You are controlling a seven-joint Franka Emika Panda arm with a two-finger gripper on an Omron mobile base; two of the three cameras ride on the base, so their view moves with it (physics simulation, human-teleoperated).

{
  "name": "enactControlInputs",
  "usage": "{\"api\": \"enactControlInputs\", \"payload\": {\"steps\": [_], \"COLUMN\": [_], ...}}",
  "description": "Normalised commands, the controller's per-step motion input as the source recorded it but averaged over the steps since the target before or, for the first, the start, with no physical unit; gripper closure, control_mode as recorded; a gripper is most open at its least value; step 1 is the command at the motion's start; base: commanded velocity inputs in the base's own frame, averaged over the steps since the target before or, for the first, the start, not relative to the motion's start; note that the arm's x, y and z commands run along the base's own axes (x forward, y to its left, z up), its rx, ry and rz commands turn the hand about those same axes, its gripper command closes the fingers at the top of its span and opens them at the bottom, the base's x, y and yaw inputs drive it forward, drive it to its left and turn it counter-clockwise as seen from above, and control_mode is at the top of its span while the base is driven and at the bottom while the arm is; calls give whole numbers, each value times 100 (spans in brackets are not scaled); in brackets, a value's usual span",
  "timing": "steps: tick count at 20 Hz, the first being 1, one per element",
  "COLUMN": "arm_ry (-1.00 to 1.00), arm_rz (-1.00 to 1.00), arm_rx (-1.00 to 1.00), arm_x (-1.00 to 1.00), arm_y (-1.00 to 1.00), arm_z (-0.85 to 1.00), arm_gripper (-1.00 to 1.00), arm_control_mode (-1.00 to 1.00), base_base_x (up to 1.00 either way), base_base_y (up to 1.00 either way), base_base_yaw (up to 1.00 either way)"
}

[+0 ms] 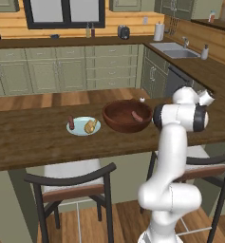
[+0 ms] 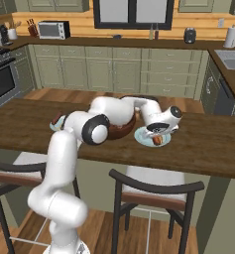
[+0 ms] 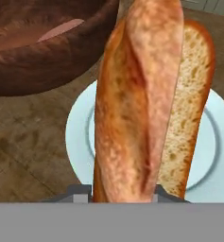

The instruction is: Place one bun and one sausage from the bowl on each plate.

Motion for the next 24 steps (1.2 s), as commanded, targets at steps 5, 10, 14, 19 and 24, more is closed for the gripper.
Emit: {"api": "enactControlInputs", "payload": {"steps": [5, 10, 14, 19, 24], "arm_ry": [-11, -12, -3, -21, -61], "arm_rz": [11, 9, 10, 4, 2], "arm_rx": [3, 0, -3, -14, -13], "arm_x": [65, 39, 13, -35, -64], "arm_y": [-6, 0, 10, 34, 66], "arm_z": [-46, -14, -9, 0, 55], "arm_gripper": [100, -100, -100, -100, -100], "arm_control_mode": [-100, -100, -100, -100, -100], "base_base_x": [0, 0, 0, 0, 0], "base_base_y": [0, 0, 0, 0, 0], "base_base_yaw": [0, 0, 0, 0, 0]}}
